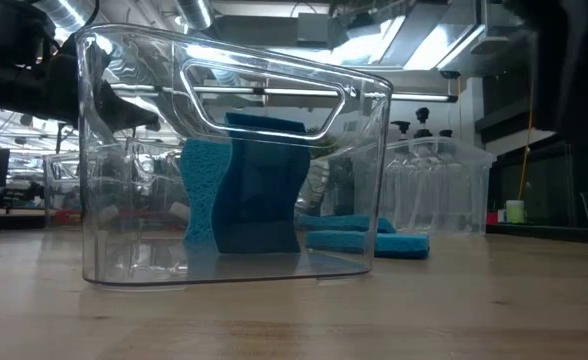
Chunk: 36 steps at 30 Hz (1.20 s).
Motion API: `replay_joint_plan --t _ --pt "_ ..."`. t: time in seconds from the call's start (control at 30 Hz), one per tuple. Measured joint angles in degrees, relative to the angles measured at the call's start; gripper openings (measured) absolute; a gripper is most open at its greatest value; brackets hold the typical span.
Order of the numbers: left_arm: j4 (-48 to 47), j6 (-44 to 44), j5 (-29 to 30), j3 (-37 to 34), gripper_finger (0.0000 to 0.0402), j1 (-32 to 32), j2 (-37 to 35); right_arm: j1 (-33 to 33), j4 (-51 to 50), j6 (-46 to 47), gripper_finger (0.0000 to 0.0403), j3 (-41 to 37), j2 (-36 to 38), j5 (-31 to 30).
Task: Pick & Place Kitchen Sink Supplies
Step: Put the sponge into the bottom transparent bin
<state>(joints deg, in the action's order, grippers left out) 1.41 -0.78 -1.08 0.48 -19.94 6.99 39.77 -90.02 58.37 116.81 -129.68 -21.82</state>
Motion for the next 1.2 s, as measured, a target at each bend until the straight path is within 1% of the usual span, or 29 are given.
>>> replay_joint_plan --t 0.1,0.2,0.3,0.4,0.5,0.57,0.7,0.8,0.93,1.07,1.2 --pt "0.1 0.0 0.0 0.0 0.0002 0.0 0.0 0.0 0.1 -4.8 0.0133 -1.6 1.0 -4.5" --pt "0.1 0.0 0.0 0.0 0.0002 0.0 0.0 0.1 0.1 -4.0 0.0133 -5.9 5.2 -10.0" --pt "0.1 0.0 0.0 0.0 0.0002 0.0 0.0 0.7 0.0 1.8 0.0133 -14.3 13.0 -16.4" --pt "0.1 0.0 0.0 0.0 0.0002 0.0 0.0 1.4 0.8 11.5 0.0133 -24.6 21.9 -22.0" --pt "0.1 0.0 0.0 0.0 0.0002 0.0 0.0 1.3 7.0 18.6 0.0133 -35.0 29.8 -26.6" --pt "0.1 0.0 0.0 0.0 0.0002 0.0 0.0 0.8 13.5 18.8 0.0133 -41.1 33.7 -28.4" --pt "0.0 0.0 0.0 0.0 0.0002 0.0 0.0 -0.2 26.9 13.6 0.0133 -50.5 38.1 -29.7" --pt "0.1 0.0 0.0 0.0 0.0002 0.0 0.0 -1.1 35.0 8.9 0.0133 -55.7 38.6 -30.7" --pt "0.1 0.0 0.0 0.0 0.0002 0.0 0.0 -2.8 43.3 4.2 0.0133 -60.1 38.6 -30.8" --pt "0.1 0.0 0.0 0.0 0.0002 0.0 0.0 -4.7 48.2 -4.2 0.0133 -62.0 38.4 -31.7" --pt "0.1 0.0 0.0 0.0 0.0002 0.0 0.0 -6.7 48.4 -15.3 0.0133 -62.1 38.4 -30.6"
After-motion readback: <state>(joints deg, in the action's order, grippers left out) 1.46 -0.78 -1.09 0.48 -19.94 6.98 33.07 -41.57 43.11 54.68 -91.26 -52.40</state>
